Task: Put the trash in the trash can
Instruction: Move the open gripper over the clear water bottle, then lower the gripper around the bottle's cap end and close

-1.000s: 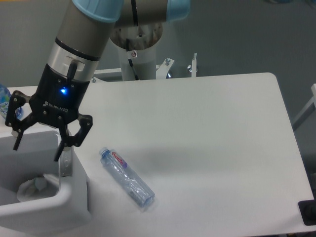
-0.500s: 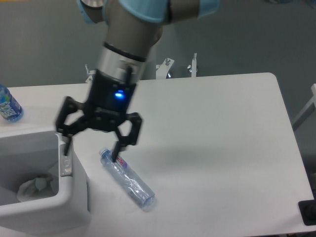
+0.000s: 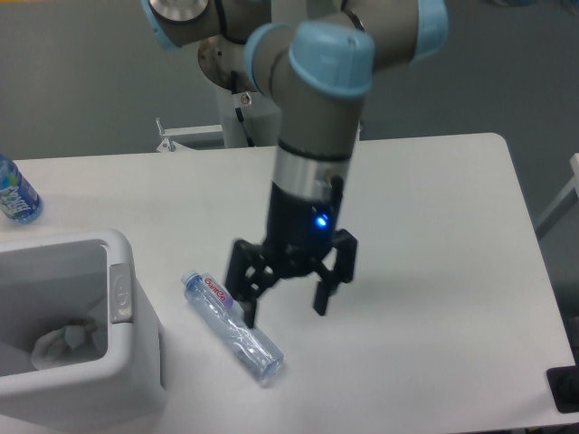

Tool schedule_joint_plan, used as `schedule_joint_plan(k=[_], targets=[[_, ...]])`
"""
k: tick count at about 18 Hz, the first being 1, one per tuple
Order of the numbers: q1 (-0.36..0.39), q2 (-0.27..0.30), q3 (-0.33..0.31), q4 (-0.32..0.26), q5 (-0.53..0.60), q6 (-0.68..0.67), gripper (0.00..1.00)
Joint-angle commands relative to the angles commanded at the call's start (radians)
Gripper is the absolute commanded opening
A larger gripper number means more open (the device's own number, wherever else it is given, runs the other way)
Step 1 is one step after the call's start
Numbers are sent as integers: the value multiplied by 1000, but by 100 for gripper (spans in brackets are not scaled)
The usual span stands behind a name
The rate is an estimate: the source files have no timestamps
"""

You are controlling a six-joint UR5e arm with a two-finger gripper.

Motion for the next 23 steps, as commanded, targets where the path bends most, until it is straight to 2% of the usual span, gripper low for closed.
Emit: schedule_joint_plan(k=[2, 5, 9, 19, 23], targets=[[-3, -34, -2, 0, 69, -2, 100], [-9, -80, -15, 3, 85, -3, 100], [-61, -138, -29, 3, 100, -3, 100], [-127, -221, -51, 6, 115, -8, 100], [-149, -249, -57, 6, 163, -12, 100]])
